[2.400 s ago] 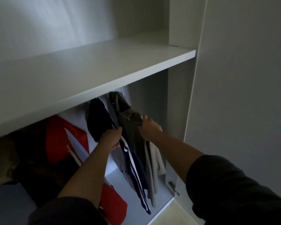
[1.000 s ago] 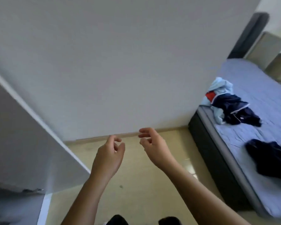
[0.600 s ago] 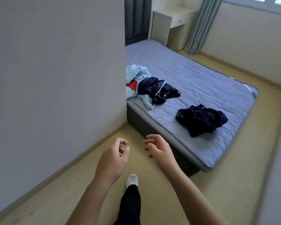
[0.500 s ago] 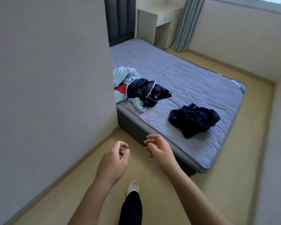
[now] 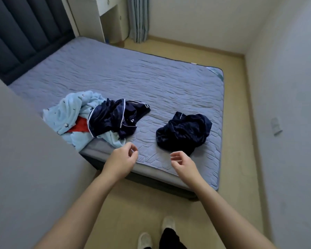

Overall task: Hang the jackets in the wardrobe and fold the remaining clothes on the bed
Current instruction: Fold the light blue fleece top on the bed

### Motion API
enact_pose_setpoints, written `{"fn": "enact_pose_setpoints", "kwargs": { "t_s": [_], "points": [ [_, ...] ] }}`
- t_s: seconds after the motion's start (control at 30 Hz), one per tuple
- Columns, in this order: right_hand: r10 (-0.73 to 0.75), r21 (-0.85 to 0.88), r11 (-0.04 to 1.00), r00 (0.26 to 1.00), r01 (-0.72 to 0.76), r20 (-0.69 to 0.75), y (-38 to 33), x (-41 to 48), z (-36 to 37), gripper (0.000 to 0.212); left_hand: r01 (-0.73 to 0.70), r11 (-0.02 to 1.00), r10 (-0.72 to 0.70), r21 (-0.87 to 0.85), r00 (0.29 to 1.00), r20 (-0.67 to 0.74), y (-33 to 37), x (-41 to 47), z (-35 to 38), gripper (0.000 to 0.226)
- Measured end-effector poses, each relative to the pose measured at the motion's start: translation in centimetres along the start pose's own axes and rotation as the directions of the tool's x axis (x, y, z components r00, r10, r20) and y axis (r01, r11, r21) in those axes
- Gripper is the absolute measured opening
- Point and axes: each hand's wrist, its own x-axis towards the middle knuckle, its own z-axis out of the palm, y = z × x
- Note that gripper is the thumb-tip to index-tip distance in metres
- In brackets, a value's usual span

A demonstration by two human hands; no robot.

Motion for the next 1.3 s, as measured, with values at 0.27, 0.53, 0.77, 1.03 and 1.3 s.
{"fn": "enact_pose_setpoints", "kwargs": {
  "t_s": [0.27, 0.53, 0.77, 1.03, 1.3],
  "points": [
    [0.284, -0.338, 0.909, 0.956, -0.244, 0.074, 4.8, 18.7, -2.6, 0.056, 0.050, 0.924, -0.128, 0.380, 0.975, 0.182, -3.0, 19.6, 3.4, 0.010],
    [0.415, -0.453, 0.821, 0.908, -0.346, 0.059, 11.1, 36.2, 1.1, 0.084, 0.218, 0.851, -0.360, 0.477, 0.904, 0.231, -15.8, 34.9, 9.2, 0.020],
    [0.514, -0.527, 0.673, 0.841, -0.519, -0.172, 20.9, 50.0, 7.6, 0.116, 0.236, 0.829, -0.199, 0.508, 0.972, -0.126, -27.6, 51.0, 11.9, 0.080],
    [0.411, -0.442, 0.648, 0.774, -0.620, -0.482, 27.0, 55.2, 10.1, 0.038, 0.196, 0.799, -0.203, 0.568, 0.978, -0.052, -34.9, 58.7, 15.0, 0.057],
    [0.332, 0.148, 0.943, 0.795, -0.299, -0.509, 8.8, 64.2, 8.8, 0.018, 0.246, 0.864, -0.256, 0.439, 0.966, -0.037, -31.3, 59.4, 8.0, 0.031]
  ]
}}
